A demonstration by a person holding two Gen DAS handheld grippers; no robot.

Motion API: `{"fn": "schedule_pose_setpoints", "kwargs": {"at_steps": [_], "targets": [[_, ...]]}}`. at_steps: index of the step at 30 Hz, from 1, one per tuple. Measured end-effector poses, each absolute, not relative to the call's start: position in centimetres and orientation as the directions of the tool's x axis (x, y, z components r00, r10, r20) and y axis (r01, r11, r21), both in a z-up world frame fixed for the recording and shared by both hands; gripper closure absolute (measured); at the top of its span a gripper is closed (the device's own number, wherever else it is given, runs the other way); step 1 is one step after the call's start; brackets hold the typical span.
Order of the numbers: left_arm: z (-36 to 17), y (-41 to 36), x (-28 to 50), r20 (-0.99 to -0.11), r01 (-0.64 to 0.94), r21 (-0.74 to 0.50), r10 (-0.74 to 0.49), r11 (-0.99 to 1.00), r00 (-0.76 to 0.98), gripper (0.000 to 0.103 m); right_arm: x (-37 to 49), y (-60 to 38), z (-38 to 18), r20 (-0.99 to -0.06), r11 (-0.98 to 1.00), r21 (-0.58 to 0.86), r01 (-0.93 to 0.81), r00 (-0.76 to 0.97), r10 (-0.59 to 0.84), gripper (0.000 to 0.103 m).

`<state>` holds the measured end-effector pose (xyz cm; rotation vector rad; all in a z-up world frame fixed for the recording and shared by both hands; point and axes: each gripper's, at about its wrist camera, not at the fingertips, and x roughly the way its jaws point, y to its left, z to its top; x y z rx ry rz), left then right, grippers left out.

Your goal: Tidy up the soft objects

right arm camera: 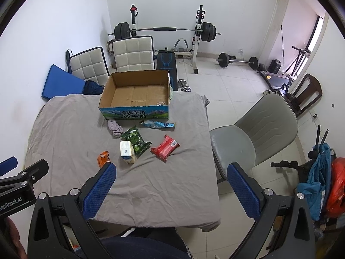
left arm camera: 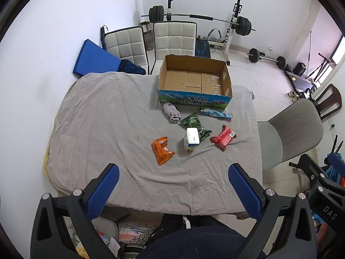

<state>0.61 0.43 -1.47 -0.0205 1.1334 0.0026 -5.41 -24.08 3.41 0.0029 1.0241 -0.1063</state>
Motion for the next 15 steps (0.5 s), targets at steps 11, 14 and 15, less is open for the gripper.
{"fn": "schedule_pose_setpoints", "kwargs": {"at_steps": [11, 14, 15], "targets": [[-1.39, 0.60, 0.23, -0.905, -0.014, -0.024, -0.016, 1.000, 0.425, 0.000, -5.78, -24.16, 3.46, -0.852, 0.995, -0.050, 0.086, 0.517, -0.088, 0.000], [-1.41, 0.59, 0.15, -0.903, -0.017, -0.024, -0.014, 1.000, 0.429, 0.000, -6.02, -24.14, 3.45, -0.849, 0.995, -0.051, 0.085, 0.520, -0.088, 0.000], [-1.40, 0.58, 0.16, -0.903, -0.017, -0.024, -0.015, 1.000, 0.429, 0.000, -6.08, -24.12, 3.45, -0.849, 0.995, -0.052, 0.085, 0.521, -0.088, 0.000]]}}
